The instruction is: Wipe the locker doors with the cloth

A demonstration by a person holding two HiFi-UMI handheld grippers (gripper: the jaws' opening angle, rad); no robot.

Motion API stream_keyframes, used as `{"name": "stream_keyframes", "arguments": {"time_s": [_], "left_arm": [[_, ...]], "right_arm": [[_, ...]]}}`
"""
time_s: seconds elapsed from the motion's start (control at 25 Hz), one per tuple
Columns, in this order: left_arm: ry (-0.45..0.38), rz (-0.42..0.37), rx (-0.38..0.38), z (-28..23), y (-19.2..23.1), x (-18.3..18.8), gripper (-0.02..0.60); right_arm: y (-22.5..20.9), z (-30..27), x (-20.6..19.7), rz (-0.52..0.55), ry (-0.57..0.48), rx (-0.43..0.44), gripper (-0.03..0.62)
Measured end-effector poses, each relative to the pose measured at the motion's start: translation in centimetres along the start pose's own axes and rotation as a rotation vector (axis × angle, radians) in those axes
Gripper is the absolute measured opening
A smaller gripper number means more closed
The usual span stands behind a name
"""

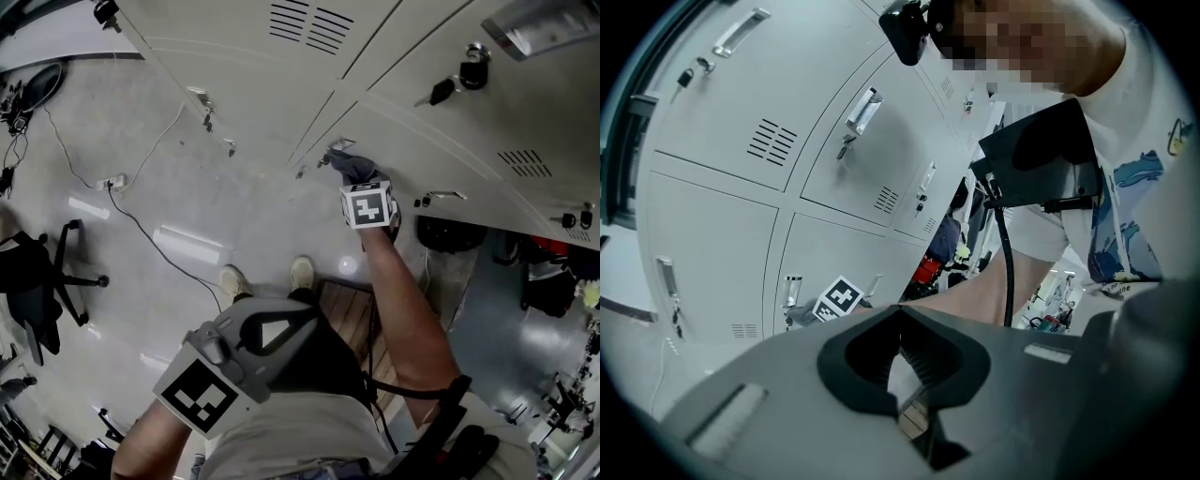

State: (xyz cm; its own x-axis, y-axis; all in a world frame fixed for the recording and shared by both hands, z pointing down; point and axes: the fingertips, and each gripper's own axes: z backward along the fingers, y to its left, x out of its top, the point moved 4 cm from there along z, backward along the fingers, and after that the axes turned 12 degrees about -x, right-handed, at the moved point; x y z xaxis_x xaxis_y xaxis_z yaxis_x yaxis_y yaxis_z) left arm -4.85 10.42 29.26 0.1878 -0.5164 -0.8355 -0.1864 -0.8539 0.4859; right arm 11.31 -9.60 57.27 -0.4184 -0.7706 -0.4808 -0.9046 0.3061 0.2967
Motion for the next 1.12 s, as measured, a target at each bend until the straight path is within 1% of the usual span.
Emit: {"name": "stream_keyframes", "arguments": {"time_s": [0.12,0.32,0.52,0.72,0.88,1.0,1.12], "left_arm": [[-0.006,-0.008,-0.007,0.0,-0.2,0.3,0.003],[-0.012,-0.030,-0.027,-0.1,-0.7,1.0,0.003],[-0.022,-0.054,-0.042,-0.5,-1.3,1.6,0.003],[-0.023,-0.066,-0.046,-0.5,-1.8,1.8,0.003],[-0.027,-0.063,-0.043,-0.7,-2.1,1.9,0.003],[-0.025,-0.066,-0.044,-1.0,-2.2,2.0,0.003],[-0.025,-0.062,-0.040,-0.9,-2.2,1.9,0.003]], "right_arm": [[-0.8,2.8,0.2,0.036,-0.047,-0.018,0.147],[-2.6,10.2,2.5,0.073,-0.199,-0.059,0.146],[-5.1,15.9,5.6,-0.005,-0.326,-0.068,0.146],[-5.7,20.4,9.2,-0.016,-0.446,-0.060,0.147],[-5.9,21.1,11.0,-0.005,-0.487,-0.065,0.147],[-5.9,20.3,11.5,-0.015,-0.482,-0.059,0.147],[-5.3,19.1,11.7,0.002,-0.471,-0.056,0.147]]}}
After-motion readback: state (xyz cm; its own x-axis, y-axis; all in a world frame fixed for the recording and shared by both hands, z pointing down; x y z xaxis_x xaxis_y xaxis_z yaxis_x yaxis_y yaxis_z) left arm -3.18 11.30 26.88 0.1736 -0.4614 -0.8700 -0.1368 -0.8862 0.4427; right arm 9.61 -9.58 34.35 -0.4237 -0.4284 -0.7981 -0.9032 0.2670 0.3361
